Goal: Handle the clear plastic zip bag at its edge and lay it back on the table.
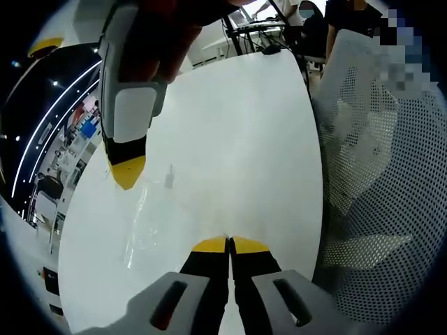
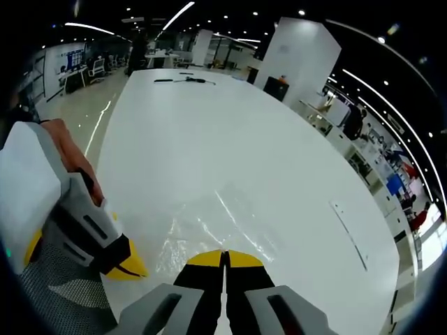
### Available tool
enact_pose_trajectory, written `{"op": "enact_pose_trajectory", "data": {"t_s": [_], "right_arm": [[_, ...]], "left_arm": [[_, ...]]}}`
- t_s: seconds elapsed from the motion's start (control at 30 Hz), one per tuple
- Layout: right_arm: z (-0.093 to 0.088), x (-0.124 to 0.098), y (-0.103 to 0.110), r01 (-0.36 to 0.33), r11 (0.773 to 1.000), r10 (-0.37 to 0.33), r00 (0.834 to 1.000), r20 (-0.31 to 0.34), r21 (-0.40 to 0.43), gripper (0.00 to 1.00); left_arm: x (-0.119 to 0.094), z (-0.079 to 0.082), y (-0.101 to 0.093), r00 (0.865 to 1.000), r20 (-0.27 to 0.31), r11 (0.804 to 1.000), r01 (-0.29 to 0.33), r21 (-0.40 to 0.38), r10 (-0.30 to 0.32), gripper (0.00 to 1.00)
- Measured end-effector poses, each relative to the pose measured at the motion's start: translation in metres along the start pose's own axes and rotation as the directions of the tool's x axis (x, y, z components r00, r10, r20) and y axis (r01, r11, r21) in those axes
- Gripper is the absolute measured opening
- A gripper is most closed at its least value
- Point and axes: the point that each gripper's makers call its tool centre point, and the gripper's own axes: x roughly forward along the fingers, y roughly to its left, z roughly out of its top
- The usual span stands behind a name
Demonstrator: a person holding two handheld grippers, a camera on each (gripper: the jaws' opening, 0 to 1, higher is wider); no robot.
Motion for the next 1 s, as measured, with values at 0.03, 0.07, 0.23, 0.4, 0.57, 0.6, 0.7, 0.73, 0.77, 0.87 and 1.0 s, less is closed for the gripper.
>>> {"op": "enact_pose_trajectory", "data": {"t_s": [0.03,0.07,0.23,0.4,0.57,0.6,0.7,0.73,0.77,0.87,1.0], "right_arm": [[0.000,0.000,0.000,0.000,1.000,0.000,1.000,0.000,0.000,0.00],[0.000,0.000,0.000,0.002,1.000,-0.002,1.000,0.000,-0.001,0.00],[0.000,-0.001,0.000,0.001,1.000,-0.001,1.000,-0.002,-0.001,0.00],[-0.001,0.001,0.000,0.003,1.000,-0.003,1.000,-0.002,-0.001,0.00],[-0.004,0.004,-0.001,0.001,1.000,-0.001,1.000,-0.004,0.001,0.00],[-0.005,0.004,-0.001,0.002,1.000,-0.002,1.000,-0.004,0.002,0.00],[-0.005,0.004,0.000,0.000,1.000,0.000,1.000,-0.005,0.002,0.00],[-0.005,0.004,0.000,0.000,1.000,0.000,1.000,-0.004,0.002,0.00],[-0.004,0.004,0.000,0.000,1.000,0.000,1.000,-0.003,0.001,0.00],[-0.003,0.005,0.000,-0.002,1.000,0.002,1.000,-0.001,-0.003,0.00],[-0.004,0.005,0.001,-0.008,1.000,0.008,1.000,-0.003,-0.005,0.00]], "left_arm": [[0.000,0.000,0.000,1.000,-0.001,1.000,0.000,0.000,0.000,0.00],[0.000,0.000,0.000,1.000,0.000,1.000,0.000,-0.001,0.000,0.00],[-0.004,0.001,0.000,1.000,-0.002,1.000,-0.001,0.000,0.001,0.00],[-0.007,0.001,0.002,1.000,-0.004,1.000,-0.005,-0.003,0.005,0.00],[-0.006,-0.001,0.003,1.000,-0.006,1.000,-0.006,-0.009,0.006,0.00],[-0.006,-0.001,0.003,1.000,-0.007,1.000,-0.006,-0.008,0.006,0.00],[-0.004,-0.002,0.005,1.000,-0.008,1.000,-0.008,-0.009,0.008,0.00],[-0.004,-0.002,0.005,1.000,-0.008,1.000,-0.010,-0.010,0.010,0.00],[-0.005,-0.002,0.006,1.000,-0.007,1.000,-0.012,-0.011,0.012,0.00],[-0.006,0.000,0.008,1.000,-0.007,1.000,-0.016,-0.011,0.016,0.00],[-0.005,0.000,0.011,1.000,-0.007,1.000,-0.023,-0.012,0.023,0.00]]}}
